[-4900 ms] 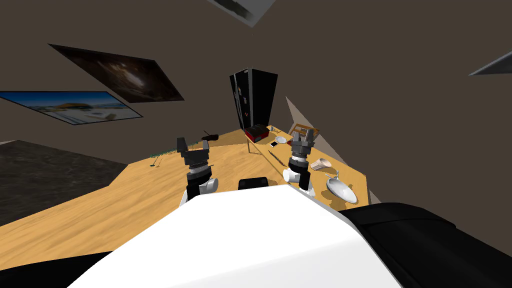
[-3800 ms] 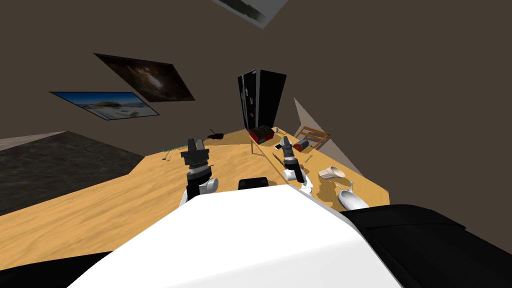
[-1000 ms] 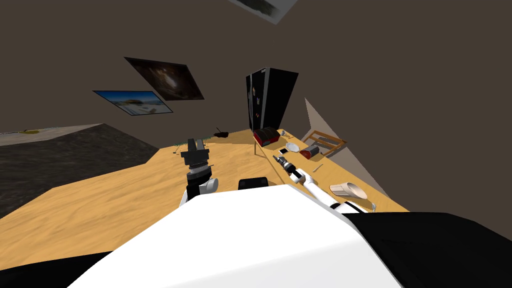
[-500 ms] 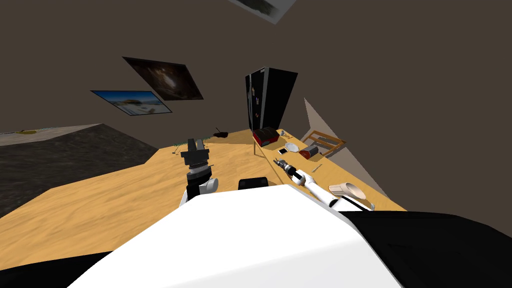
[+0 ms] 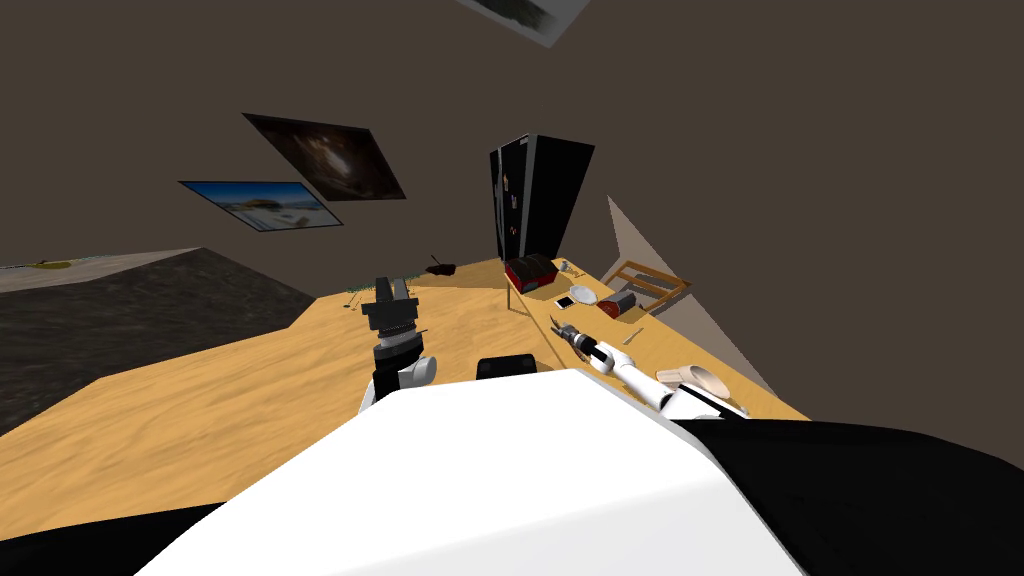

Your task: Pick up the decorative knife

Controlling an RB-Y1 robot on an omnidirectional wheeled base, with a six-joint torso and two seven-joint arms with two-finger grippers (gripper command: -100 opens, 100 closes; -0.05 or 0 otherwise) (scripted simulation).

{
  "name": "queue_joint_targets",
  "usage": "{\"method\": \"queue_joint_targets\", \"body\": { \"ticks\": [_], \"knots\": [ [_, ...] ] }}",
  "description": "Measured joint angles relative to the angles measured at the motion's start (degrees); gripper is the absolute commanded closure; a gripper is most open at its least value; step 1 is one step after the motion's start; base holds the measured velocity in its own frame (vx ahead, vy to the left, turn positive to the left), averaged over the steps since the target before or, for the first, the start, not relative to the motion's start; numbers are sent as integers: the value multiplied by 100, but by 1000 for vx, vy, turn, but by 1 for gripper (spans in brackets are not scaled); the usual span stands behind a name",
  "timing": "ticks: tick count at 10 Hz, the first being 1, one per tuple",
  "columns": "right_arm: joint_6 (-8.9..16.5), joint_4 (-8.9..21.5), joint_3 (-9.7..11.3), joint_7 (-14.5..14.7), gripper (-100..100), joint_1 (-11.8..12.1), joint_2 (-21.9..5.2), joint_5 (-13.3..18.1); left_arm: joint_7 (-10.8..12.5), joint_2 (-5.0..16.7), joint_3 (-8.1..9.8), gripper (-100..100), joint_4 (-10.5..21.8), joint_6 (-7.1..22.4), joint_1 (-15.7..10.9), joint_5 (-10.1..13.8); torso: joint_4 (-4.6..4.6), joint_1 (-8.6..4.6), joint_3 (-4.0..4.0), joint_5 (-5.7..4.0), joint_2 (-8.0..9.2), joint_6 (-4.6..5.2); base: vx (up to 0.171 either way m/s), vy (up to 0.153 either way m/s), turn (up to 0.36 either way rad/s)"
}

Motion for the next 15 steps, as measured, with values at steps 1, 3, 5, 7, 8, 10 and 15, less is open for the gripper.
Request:
{"method": "queue_joint_targets", "body": {
  "ticks": [1, 3, 5, 7, 8, 10, 15],
  "knots": [
    [-26, 224, 121, 24, -100, -77, -37, 59, 0, 0, 0, 0, 0, 0, 0, 0, 0, 0, 0, 0, 0, 0, -2, -10, 1],
    [22, 400, 287, 62, -100, -114, -128, 141, 0, 0, 0, 0, 0, 0, 0, 0, 0, 3, 0, 0, 0, -1, -1, -3, -1],
    [10, 646, 443, 121, -100, -178, -164, 220, 0, 0, 0, 0, 0, 0, 0, 0, 0, 5, 0, 1, 0, 0, 0, 0, 0],
    [-43, 990, 627, 139, -100, -321, -184, 303, 0, 0, 0, 0, 0, 0, 0, 0, 0, 5, 0, 1, -1, -1, 0, 0, 0],
    [-62, 1023, 636, 147, 0, -331, -180, 308, 0, 0, 0, 0, 0, 0, 0, 0, 0, 6, 0, 1, -1, -1, 0, 0, 0],
    [19, 906, 625, 277, -100, -243, -152, 165, 0, 0, 0, 0, 0, 0, 0, 0, 0, -3, -2, -1, -4, -2, 14, -43, 89],
    [517, 369, 632, 995, -100, 80, -38, -522, 0, 0, 0, 0, 0, 0, 0, 0, -1, -14, -4, -4, -8, -1, 21, -57, 62]
  ]
}}
